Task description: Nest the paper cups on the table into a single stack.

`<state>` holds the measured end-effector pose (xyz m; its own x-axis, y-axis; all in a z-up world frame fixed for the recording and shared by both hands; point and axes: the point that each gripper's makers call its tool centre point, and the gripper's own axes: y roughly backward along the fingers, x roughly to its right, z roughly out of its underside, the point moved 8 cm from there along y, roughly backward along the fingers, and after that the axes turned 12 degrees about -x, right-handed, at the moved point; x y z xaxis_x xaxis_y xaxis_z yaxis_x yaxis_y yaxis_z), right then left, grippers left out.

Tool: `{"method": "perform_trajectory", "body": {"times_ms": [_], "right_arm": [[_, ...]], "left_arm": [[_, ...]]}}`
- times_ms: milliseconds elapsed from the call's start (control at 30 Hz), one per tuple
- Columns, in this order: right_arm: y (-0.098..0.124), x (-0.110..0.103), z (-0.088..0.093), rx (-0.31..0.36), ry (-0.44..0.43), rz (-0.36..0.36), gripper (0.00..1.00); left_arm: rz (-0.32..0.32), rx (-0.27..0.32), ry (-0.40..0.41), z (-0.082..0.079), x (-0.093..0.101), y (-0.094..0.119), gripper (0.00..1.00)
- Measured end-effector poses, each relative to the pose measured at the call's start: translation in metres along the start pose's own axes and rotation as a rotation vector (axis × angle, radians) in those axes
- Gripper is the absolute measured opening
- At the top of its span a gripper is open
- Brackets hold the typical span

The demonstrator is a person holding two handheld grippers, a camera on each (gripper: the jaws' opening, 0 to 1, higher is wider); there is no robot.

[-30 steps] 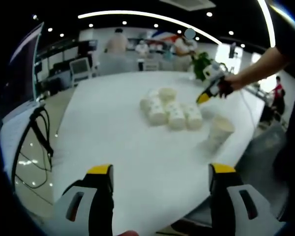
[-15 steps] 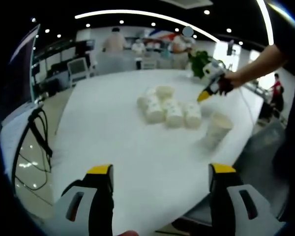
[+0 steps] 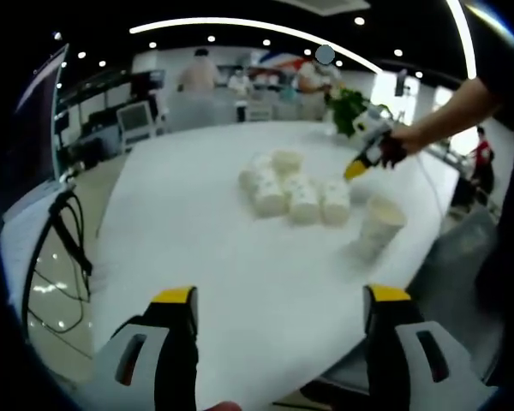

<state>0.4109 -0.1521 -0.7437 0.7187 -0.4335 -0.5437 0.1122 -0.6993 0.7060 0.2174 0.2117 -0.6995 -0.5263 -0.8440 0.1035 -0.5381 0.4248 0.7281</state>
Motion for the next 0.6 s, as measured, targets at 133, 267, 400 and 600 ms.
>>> {"method": "perform_trajectory", "body": {"times_ms": [133,267,400,600], "right_arm": [[-0.002,-0.001,0.001,-0.002,0.01,-0.01,0.01],[0.0,-0.003,0.003,-0.004,0.021,-0.013,0.01],[0.004,-0.005,0.005,-0.001,0.039,-0.01,0.0],[0.014,-0.011,0.008,0.024,0.044,-0.01,0.0]], "left_arm": [[0.002,-0.002,0.002,0.001,0.0,-0.001,0.78],[0.005,-0.003,-0.003,0.0,0.001,-0.001,0.78],[0.007,-0.001,-0.005,-0.001,0.002,-0.001,0.78],[0.012,0.009,-0.01,-0.003,0.002,-0.001,0.78]]}}
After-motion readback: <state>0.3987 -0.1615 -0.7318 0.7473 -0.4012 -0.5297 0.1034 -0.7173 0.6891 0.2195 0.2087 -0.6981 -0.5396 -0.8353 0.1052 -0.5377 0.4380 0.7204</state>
